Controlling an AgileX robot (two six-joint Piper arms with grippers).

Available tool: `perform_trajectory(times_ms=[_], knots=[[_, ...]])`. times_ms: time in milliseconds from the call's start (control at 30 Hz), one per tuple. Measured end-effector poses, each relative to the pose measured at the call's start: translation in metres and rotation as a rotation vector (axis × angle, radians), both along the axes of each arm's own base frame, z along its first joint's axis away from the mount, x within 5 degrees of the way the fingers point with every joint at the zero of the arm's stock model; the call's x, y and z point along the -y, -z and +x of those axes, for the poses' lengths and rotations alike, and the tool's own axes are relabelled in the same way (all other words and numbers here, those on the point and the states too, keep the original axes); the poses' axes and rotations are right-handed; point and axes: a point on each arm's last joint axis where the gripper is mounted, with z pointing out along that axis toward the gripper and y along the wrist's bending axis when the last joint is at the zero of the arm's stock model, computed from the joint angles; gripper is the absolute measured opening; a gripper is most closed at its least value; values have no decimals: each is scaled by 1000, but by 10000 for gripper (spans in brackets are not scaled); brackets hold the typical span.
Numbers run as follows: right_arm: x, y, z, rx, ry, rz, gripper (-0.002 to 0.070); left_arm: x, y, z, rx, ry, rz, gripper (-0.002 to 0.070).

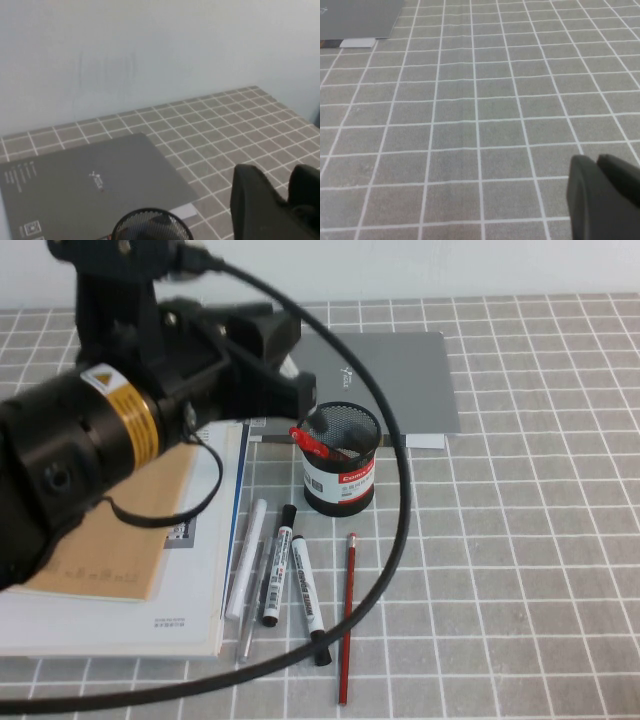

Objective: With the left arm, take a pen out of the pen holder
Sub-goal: 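Take a marker out of the pen holder and lay it on the table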

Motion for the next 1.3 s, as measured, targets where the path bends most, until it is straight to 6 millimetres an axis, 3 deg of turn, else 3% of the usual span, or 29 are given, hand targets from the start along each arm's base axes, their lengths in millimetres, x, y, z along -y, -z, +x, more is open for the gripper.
perform_trajectory(times_ms=[267, 400, 533, 700, 833, 1067, 1300], knots=[[0, 0, 0, 0, 0, 0, -13, -4, 18, 0, -72, -41, 27, 109], [0, 0, 0, 0, 0, 0, -13, -10, 33, -2, -182, -73, 182, 109], [0, 0, 0, 0, 0, 0, -13, -14, 54, -14, -403, 84, 323, 109], [0, 0, 0, 0, 0, 0, -13, -14, 58, -26, -658, 310, 167, 109], [0, 0, 0, 0, 0, 0, -13, -17, 80, -16, -849, 375, 166, 109], [0, 0, 0, 0, 0, 0, -13, -6, 138, 30, -1099, 374, 181, 109], [0, 0, 0, 0, 0, 0, -13, 28, 140, 73, -1086, 464, 174, 109]])
